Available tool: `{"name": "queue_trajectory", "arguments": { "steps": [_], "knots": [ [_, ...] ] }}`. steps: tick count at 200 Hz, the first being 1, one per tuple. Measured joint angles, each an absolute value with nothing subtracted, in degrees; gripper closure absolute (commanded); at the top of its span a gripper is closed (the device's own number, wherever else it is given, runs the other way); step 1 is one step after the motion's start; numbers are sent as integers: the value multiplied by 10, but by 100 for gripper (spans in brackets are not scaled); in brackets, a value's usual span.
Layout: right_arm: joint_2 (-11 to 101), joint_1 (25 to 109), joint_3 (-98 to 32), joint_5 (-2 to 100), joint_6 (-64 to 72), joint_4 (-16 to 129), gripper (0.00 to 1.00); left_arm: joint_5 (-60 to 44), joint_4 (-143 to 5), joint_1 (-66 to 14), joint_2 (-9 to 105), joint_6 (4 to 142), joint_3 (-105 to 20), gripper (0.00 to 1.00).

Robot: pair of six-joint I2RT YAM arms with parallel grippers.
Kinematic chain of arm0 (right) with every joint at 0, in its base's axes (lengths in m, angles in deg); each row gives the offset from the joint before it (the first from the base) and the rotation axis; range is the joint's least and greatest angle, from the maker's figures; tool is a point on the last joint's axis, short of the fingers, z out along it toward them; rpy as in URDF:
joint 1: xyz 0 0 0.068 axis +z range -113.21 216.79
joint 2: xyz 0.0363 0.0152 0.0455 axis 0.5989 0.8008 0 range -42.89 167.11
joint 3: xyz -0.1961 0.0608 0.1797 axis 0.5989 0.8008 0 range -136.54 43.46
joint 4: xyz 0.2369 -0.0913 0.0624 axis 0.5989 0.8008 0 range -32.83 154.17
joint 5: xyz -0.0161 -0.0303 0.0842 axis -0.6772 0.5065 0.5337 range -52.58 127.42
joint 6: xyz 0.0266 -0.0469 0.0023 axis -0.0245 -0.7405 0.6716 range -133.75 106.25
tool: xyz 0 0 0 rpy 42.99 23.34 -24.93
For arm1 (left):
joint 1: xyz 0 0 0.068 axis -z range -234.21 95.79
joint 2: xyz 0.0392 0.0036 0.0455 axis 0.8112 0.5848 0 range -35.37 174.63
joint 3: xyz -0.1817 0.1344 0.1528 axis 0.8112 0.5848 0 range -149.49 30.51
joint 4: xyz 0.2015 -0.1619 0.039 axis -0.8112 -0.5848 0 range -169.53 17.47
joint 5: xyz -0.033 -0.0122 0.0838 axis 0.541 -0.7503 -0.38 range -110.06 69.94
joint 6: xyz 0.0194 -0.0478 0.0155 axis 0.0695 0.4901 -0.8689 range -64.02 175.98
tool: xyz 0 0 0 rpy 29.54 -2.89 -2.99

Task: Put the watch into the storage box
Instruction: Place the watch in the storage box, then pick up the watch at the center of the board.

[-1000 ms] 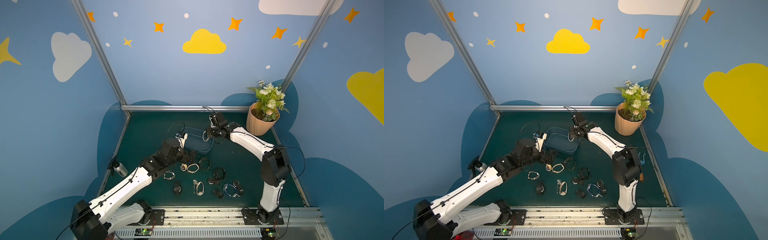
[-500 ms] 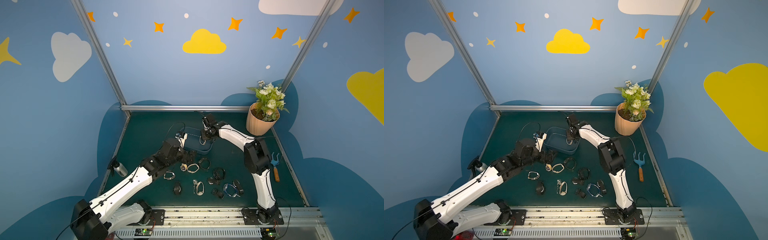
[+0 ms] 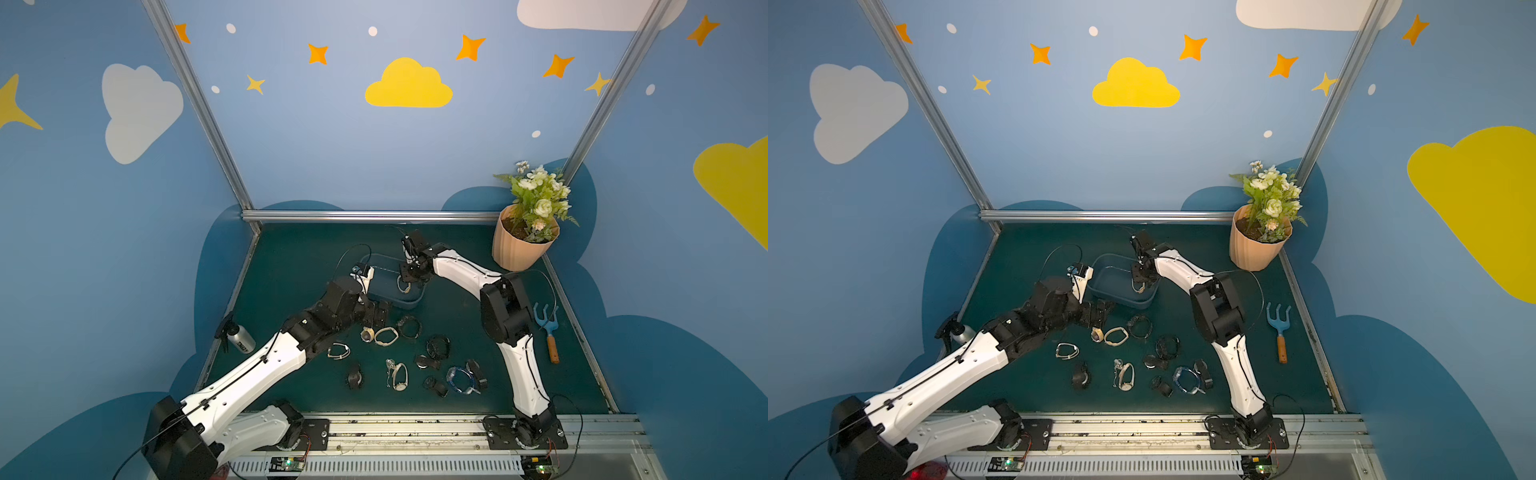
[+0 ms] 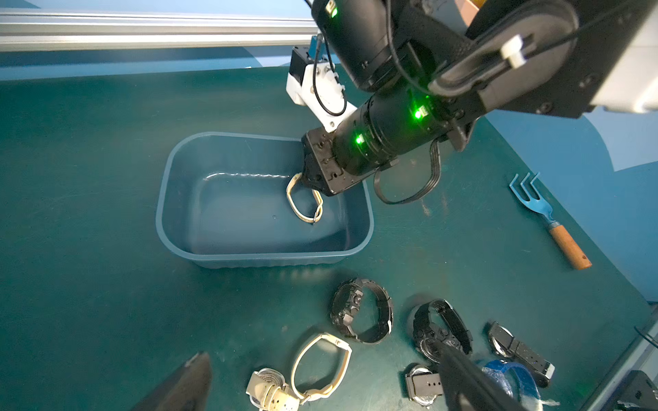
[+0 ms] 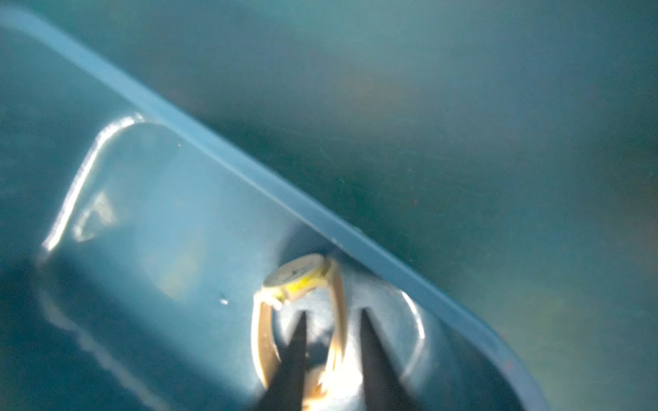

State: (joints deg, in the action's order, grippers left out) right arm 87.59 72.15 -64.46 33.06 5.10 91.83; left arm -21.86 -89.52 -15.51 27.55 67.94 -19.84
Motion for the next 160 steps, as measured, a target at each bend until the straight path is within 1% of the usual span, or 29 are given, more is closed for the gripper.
{"name": "queue_trajectory", "arguments": {
  "steps": [13, 35, 59, 75, 97, 117, 140, 160],
  "knots": [
    [872, 721, -644, 335, 50, 917, 40, -222, -895, -155, 275, 679, -198, 0],
    [842, 721, -632, 341, 52, 912, 32, -228, -896, -155, 275, 679, -199, 0],
    [770, 720, -597, 349, 57, 894, 25, -233, -897, -155, 276, 680, -199, 0],
    [704, 716, -551, 358, 60, 868, 20, -236, -898, -155, 278, 680, -200, 0],
    [610, 705, -459, 369, 68, 825, 17, -237, -902, -155, 288, 684, -203, 0],
    [545, 697, -373, 371, 70, 800, 15, -238, -908, -155, 293, 698, -207, 0],
    [507, 689, -298, 369, 71, 792, 14, -247, -922, -156, 294, 735, -208, 2],
    [497, 689, -264, 369, 71, 792, 14, -249, -936, -157, 294, 782, -206, 6]
  ]
}}
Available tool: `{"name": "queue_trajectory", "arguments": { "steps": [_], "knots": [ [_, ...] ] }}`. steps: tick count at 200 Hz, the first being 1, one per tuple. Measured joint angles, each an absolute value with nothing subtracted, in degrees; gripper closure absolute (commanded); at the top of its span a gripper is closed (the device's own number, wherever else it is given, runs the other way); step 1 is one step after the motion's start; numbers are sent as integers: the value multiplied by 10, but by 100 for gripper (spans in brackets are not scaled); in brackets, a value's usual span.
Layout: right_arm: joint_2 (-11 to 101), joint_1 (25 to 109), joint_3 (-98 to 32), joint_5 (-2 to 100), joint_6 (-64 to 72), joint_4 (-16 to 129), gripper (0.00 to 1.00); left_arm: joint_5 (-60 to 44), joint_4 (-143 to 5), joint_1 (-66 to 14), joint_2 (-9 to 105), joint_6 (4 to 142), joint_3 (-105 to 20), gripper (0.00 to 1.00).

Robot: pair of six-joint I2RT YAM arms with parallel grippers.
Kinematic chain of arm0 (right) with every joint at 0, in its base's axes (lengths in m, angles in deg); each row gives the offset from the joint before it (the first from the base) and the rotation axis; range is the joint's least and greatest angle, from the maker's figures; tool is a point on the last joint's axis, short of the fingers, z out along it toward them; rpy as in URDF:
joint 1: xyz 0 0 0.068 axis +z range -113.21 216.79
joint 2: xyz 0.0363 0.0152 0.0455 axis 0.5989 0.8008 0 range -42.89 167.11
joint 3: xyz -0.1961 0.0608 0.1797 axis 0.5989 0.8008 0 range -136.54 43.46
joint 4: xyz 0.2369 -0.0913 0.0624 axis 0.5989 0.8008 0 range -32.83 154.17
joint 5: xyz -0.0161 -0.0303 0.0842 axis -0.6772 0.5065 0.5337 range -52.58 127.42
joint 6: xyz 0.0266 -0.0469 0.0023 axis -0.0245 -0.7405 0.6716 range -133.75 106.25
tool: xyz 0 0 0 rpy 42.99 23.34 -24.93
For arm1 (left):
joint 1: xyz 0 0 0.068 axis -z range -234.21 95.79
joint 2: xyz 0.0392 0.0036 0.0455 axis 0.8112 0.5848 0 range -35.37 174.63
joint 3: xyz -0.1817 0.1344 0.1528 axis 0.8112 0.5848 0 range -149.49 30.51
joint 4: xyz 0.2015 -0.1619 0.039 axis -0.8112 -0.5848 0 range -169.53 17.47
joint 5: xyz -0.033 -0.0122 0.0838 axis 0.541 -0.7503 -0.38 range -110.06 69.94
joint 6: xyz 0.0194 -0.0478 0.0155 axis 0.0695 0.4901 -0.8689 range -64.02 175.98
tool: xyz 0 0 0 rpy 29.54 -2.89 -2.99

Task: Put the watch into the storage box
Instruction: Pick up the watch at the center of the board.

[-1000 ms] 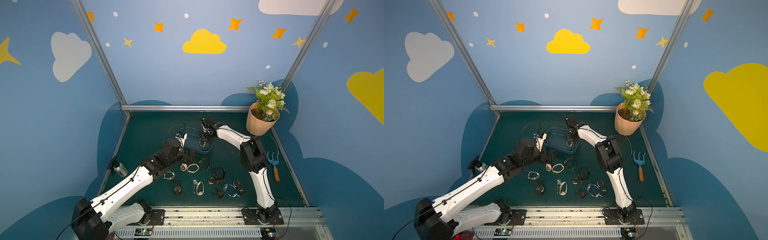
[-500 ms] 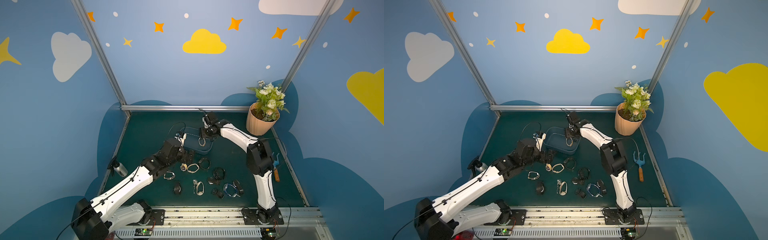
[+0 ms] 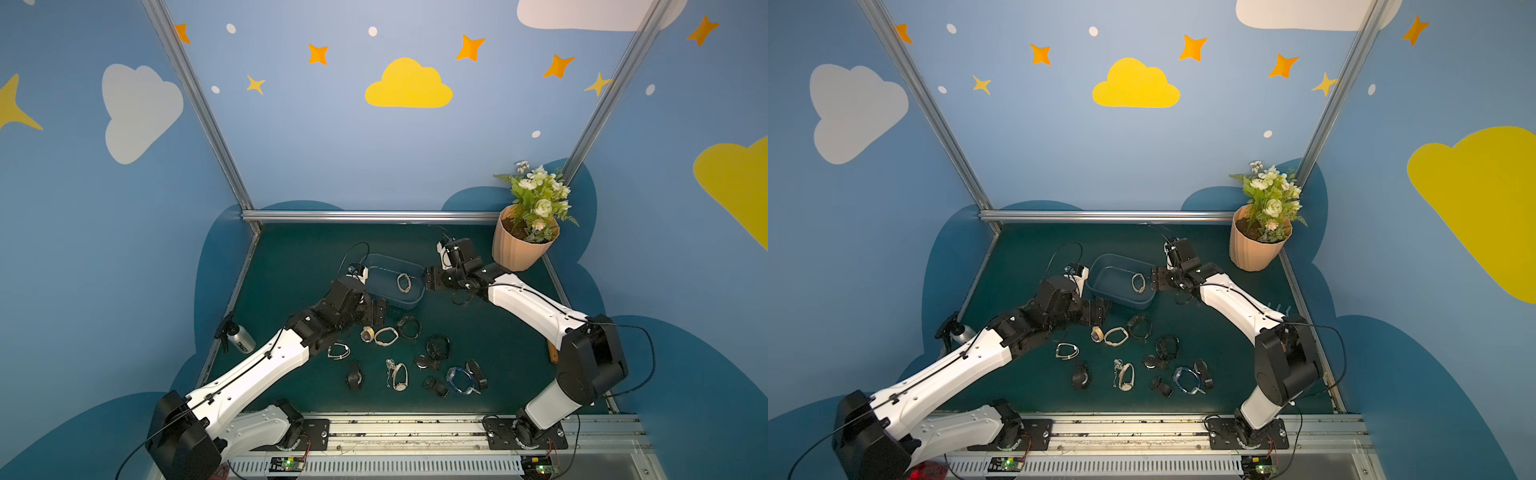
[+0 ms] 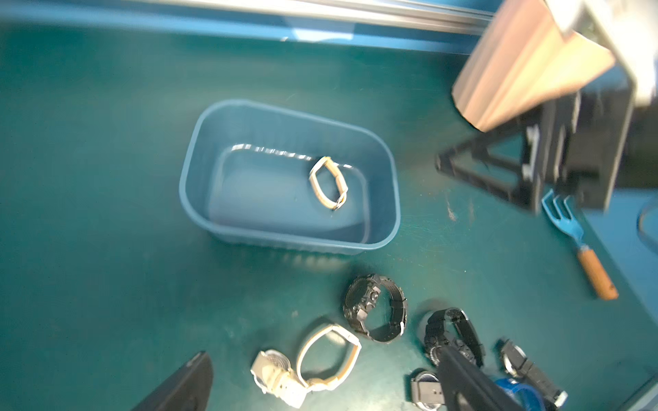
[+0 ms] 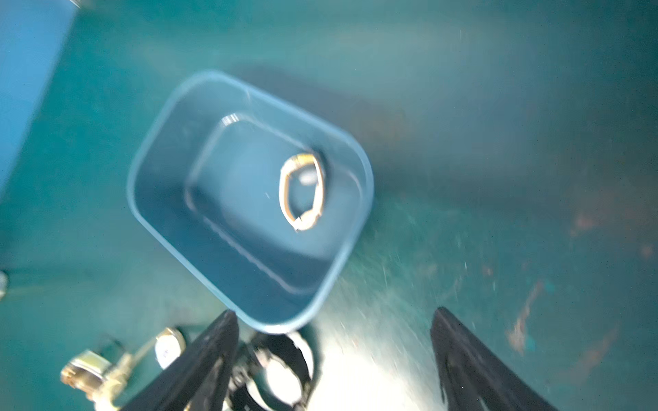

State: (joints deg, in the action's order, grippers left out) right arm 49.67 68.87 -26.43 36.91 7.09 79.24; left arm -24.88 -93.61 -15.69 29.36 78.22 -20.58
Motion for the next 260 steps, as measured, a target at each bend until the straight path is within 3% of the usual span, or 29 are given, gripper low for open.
{"name": "queue_trajectory", "arguments": {
  "steps": [95, 162, 197, 231, 260],
  "knots": [
    [496, 688, -256, 389, 71, 763, 14, -153, -926, -175, 287, 984, -76, 24],
    [489, 687, -233, 386, 75, 756, 14, -77, -836, -210, 309, 1029, -41, 37],
    [475, 688, -222, 393, 75, 749, 13, -52, -798, -218, 335, 1039, -36, 38],
    [453, 687, -204, 426, 73, 720, 13, -40, -766, -226, 340, 1053, -18, 40],
    [424, 687, -165, 493, 69, 678, 13, -35, -745, -234, 353, 1061, -10, 48]
  ]
}}
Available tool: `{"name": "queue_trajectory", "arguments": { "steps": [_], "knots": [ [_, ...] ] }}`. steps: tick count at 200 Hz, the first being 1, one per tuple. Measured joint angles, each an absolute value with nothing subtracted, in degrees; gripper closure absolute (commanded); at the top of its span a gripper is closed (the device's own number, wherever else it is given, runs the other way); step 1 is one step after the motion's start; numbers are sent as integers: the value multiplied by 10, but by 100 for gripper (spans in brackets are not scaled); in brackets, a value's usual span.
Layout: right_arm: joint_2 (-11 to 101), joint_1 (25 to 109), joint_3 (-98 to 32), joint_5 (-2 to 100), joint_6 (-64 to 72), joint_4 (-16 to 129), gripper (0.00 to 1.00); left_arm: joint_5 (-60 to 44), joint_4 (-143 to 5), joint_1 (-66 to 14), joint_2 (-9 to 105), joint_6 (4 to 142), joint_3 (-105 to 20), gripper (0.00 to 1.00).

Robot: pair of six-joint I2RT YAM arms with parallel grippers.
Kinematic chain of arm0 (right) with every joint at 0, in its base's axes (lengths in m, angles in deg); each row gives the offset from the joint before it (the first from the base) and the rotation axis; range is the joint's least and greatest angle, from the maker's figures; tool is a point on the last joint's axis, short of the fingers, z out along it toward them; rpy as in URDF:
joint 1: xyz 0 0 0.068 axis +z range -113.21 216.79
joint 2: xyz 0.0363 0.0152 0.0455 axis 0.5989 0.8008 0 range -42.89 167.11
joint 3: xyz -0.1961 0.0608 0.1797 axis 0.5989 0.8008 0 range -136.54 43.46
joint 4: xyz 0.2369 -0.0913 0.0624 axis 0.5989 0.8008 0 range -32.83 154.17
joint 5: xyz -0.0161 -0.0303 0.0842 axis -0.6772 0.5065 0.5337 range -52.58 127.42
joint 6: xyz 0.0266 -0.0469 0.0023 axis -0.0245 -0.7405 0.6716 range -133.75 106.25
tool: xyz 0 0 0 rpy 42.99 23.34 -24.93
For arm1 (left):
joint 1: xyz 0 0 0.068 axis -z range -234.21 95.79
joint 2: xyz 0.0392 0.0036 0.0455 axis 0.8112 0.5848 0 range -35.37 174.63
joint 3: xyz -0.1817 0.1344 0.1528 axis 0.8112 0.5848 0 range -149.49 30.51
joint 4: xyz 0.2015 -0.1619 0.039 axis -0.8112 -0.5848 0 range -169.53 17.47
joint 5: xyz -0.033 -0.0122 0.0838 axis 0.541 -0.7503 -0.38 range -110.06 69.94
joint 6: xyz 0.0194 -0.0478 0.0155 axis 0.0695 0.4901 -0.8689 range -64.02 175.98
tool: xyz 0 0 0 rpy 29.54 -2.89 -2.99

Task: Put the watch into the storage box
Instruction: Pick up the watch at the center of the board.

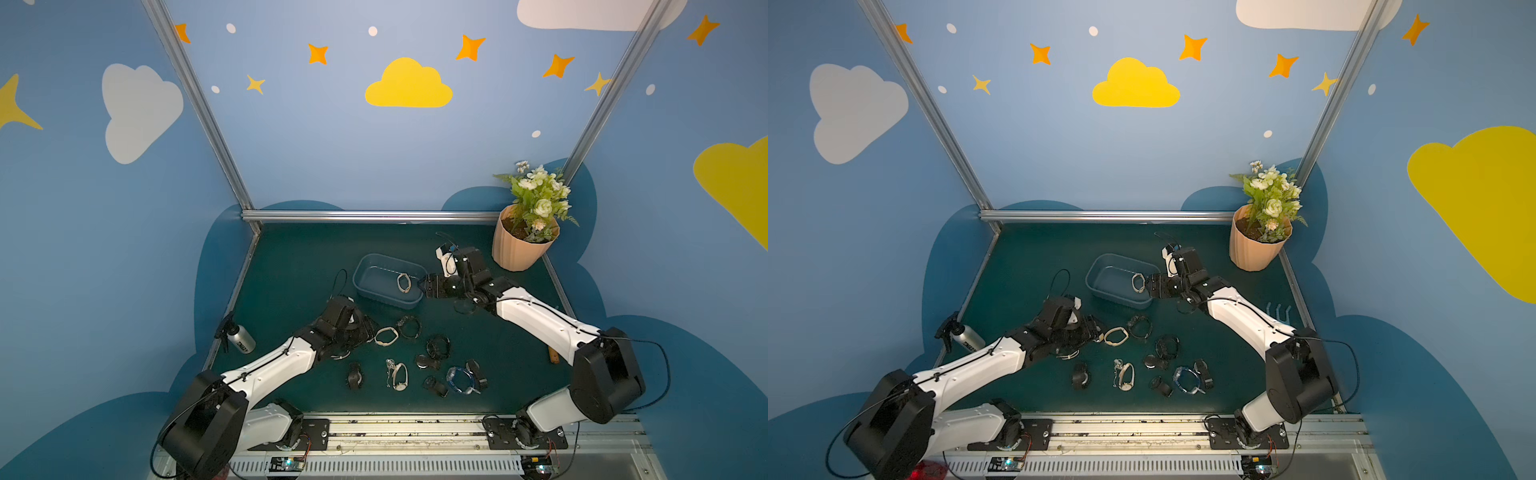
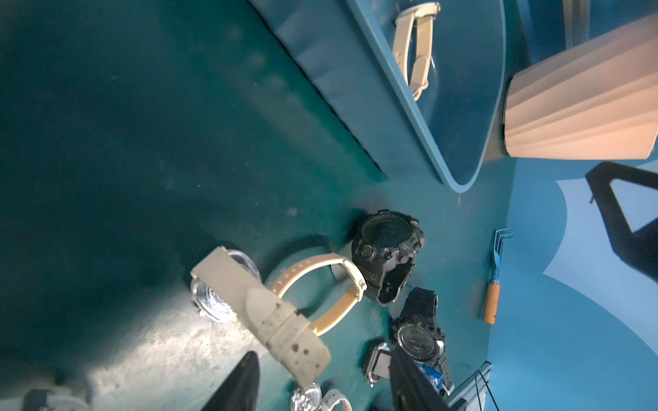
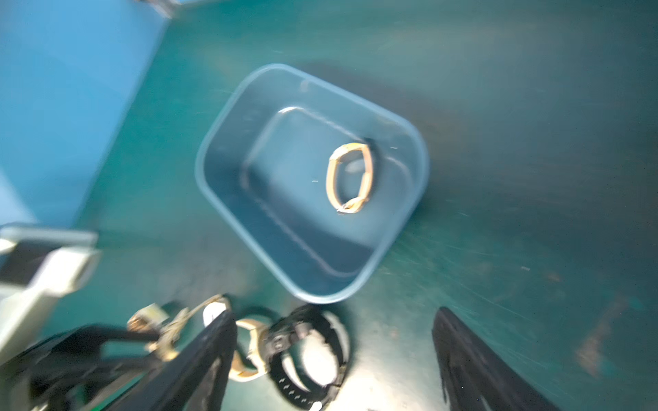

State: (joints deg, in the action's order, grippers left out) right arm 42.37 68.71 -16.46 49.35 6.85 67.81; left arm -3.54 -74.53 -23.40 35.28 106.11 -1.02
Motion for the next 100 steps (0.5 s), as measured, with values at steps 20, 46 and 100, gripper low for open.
{"name": "queue_trajectory", "arguments": {
  "steps": [20, 46, 100],
  "knots": [
    [403, 687, -135, 552, 63, 656, 13, -29, -731, -239, 368, 1063, -10, 53],
    [384, 691, -95, 618, 55, 626, 13, -23, -717, -246, 385, 1064, -10, 59],
    [377, 726, -54, 660, 55, 597, 13, -19, -702, -250, 409, 1065, -10, 64]
  ]
}}
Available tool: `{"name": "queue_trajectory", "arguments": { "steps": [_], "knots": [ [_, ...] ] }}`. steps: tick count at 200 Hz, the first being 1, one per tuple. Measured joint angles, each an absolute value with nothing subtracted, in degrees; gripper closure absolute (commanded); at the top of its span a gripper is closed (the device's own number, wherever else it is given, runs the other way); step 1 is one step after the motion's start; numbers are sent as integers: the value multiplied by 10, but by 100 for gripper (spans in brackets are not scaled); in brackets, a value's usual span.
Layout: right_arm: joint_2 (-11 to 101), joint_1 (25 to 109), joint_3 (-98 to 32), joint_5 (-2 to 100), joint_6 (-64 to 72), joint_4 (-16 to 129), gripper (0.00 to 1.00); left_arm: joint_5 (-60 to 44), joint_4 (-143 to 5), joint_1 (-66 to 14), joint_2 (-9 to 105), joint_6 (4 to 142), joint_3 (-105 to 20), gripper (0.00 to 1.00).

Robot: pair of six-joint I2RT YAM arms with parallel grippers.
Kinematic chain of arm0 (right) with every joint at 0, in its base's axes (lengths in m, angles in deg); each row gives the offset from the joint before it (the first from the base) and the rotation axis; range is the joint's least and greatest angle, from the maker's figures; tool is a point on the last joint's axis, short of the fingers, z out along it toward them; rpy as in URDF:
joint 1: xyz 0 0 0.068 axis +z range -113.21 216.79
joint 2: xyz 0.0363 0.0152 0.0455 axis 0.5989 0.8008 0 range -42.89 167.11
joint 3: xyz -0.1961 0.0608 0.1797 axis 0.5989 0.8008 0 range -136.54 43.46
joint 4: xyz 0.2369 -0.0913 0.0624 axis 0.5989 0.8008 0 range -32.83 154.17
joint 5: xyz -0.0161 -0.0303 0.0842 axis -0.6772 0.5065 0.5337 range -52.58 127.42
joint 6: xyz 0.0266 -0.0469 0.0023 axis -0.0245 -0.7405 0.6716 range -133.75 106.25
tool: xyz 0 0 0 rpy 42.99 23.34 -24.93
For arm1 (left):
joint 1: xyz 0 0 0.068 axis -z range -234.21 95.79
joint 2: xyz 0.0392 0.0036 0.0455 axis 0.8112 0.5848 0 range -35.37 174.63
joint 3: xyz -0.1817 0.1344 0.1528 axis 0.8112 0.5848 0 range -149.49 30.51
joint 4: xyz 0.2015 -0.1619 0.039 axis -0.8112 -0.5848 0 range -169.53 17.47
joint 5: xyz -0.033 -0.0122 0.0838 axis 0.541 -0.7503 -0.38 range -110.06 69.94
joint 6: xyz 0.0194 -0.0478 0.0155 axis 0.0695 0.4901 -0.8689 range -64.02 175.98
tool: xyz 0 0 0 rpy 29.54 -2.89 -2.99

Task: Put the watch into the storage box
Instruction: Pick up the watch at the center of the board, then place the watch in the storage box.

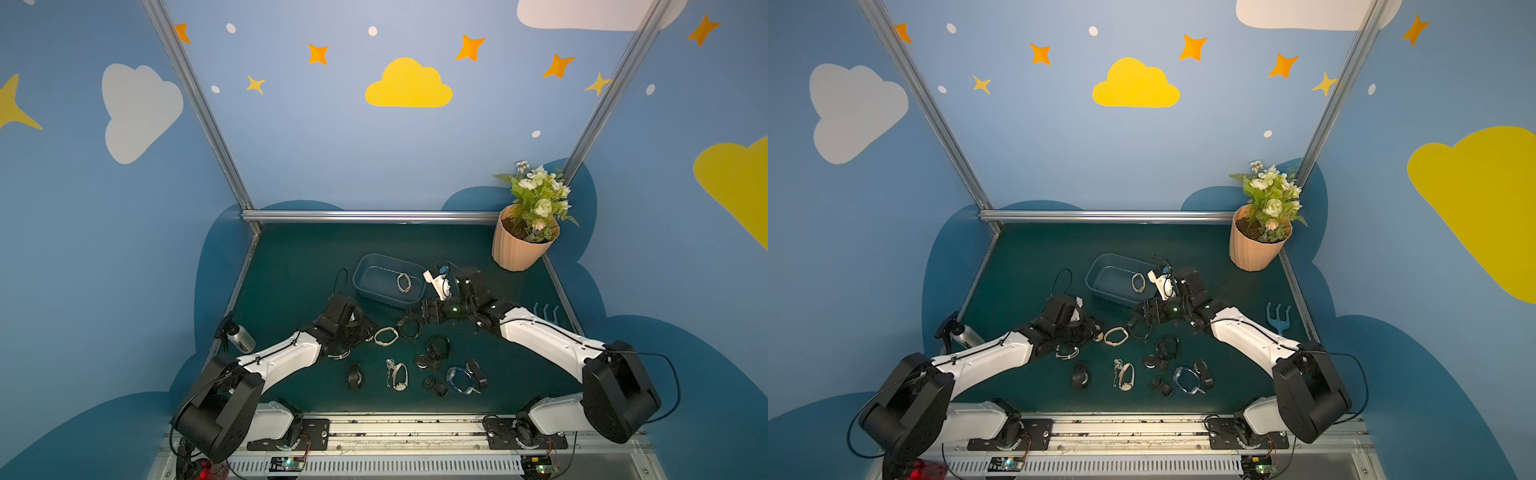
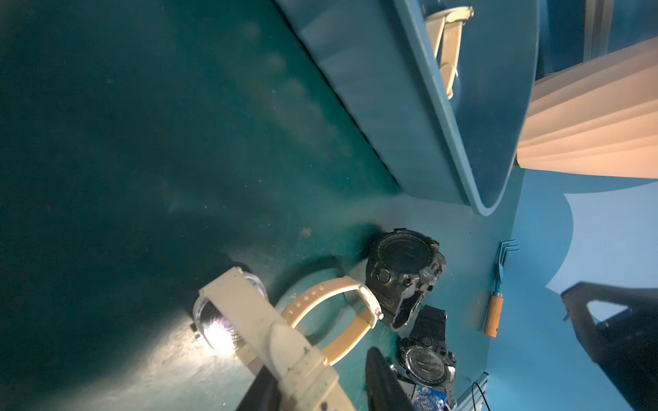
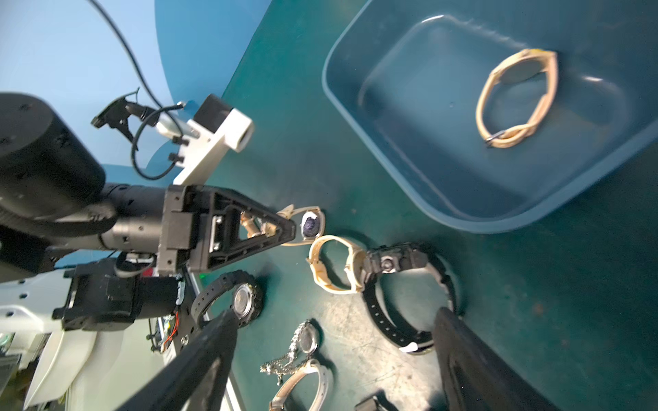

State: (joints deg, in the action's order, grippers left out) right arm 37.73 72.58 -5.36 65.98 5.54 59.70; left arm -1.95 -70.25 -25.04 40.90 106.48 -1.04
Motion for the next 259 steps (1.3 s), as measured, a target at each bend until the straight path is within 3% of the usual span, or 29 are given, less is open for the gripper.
{"name": "queue_trajectory", "arguments": {
  "steps": [123, 191, 259],
  "knots": [
    [388, 785, -63, 600, 48, 589, 13, -8, -684, -268, 408, 1068, -10, 91],
    [385, 786, -74, 545, 46, 592, 13, 24, -709, -292, 369, 1042, -31, 93],
    [346, 769, -78, 477, 67, 614, 13, 36, -789, -293, 404, 912, -245, 92]
  ]
}}
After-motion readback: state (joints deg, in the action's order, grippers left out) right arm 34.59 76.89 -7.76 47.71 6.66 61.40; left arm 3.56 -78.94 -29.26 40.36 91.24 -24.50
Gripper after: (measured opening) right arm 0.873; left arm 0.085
